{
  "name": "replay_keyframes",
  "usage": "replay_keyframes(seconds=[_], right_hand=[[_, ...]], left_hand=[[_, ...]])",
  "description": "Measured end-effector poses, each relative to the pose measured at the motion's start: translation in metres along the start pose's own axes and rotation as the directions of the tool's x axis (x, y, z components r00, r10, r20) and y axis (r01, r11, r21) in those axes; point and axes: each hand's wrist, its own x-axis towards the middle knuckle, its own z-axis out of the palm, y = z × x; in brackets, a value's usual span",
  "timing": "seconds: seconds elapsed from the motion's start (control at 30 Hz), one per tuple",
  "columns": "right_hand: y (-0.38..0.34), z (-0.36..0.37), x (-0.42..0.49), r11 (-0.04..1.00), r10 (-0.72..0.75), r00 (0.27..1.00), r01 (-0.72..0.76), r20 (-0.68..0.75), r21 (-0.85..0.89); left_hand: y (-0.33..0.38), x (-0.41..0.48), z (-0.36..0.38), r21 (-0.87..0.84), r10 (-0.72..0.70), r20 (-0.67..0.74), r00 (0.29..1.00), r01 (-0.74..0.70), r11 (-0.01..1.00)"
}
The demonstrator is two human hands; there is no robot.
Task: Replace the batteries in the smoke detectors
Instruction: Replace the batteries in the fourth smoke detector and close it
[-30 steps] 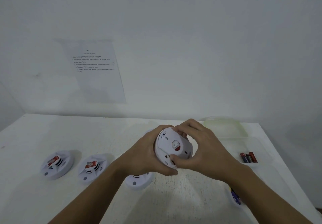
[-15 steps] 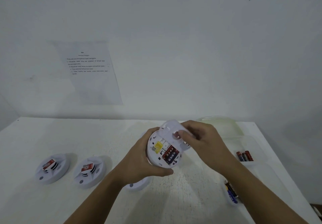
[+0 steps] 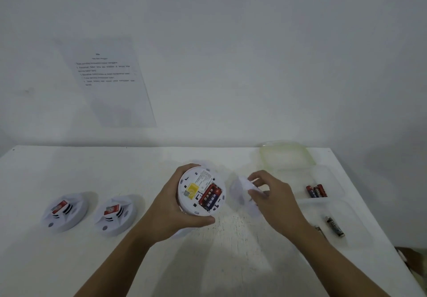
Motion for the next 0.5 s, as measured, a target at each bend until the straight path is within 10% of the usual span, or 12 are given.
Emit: replay_keyframes(seconds=[0.5], right_hand=[[0.029,0.032,-0.005,0.798,0.003,0.921,0.232,0.388,-0.556]], left_hand=[[0.001,0.002,0.024,-0.004,0.019,0.072,0.997,-0.019,1.000]])
